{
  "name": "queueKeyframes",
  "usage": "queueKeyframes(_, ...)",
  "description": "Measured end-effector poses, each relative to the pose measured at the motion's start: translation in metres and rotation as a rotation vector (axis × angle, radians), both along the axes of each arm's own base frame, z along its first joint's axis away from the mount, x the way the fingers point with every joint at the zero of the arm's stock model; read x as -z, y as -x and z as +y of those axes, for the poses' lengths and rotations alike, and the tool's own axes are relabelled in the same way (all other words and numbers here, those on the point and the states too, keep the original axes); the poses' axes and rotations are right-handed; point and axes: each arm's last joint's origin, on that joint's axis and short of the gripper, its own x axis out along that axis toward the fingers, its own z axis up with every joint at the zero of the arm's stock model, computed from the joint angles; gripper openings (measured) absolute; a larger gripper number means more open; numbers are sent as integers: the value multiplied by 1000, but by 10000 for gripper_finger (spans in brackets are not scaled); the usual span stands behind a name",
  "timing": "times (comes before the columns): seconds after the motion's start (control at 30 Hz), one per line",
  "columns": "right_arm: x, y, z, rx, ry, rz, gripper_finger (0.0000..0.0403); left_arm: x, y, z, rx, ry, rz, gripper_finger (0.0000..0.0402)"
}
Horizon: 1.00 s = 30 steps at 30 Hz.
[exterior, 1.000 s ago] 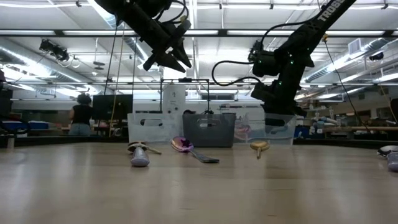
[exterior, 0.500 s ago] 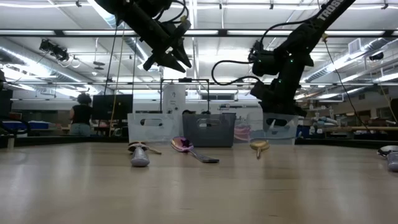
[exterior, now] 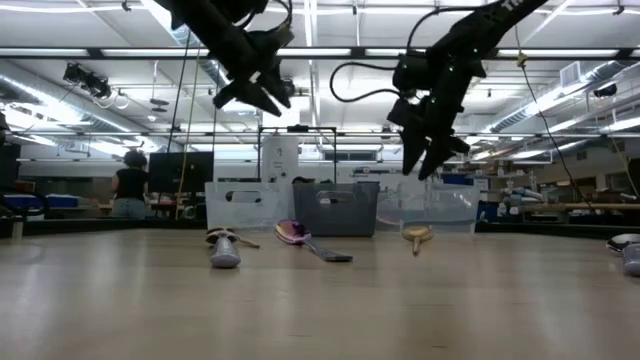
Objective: Sort silverware by color (type)
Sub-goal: Put the bottom left gold spoon into the black bin
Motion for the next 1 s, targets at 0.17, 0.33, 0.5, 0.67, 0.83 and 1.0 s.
queueKeyframes(0.17,-18,-6,-3,-25,45,-41,222,11,17,-10,22,94,199,128)
queueKeyframes(0.33,-32,-12,-3,-42,77,-78,222,23,32,-26,62,197,418,128)
queueKeyframes(0.5,-42,-19,0,-77,103,-100,222,28,37,-40,104,234,529,128)
queueKeyframes(0.67,-50,-25,4,-96,129,-136,222,36,43,-57,153,265,638,128)
queueKeyframes(0.83,-58,-34,6,-154,202,-192,222,61,54,-83,216,364,763,128)
queueKeyframes(1.0,-61,-38,9,-167,235,-215,222,85,65,-112,247,513,840,127)
